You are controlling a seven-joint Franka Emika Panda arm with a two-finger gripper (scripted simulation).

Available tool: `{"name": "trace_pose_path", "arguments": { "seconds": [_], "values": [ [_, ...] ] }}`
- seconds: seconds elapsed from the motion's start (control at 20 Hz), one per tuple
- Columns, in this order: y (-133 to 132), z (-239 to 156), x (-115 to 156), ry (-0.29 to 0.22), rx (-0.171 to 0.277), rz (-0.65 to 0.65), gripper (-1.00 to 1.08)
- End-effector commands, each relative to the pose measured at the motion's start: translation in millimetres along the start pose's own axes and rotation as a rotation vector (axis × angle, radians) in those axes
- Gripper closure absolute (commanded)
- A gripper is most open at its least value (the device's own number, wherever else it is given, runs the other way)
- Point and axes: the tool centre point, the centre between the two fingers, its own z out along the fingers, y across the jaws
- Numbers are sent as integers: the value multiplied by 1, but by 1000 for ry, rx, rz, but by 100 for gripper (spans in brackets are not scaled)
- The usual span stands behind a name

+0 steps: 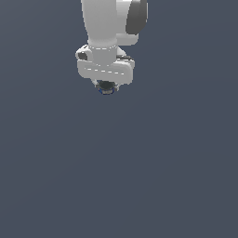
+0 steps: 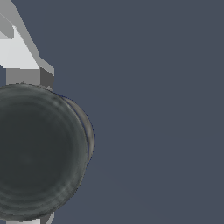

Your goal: Pick up the object and move it to a goal position.

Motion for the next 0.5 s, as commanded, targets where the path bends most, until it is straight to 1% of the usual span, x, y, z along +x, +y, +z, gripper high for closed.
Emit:
{"name": "trace_pose_path", "arguments": {
  "seconds": [0.0, 0.2, 0.45],
  "values": [
    [0, -13, -2, 0, 0, 0, 108],
    [1, -26, -4, 0, 0, 0, 108],
    [1, -29, -3, 0, 0, 0, 108]
  ]
}}
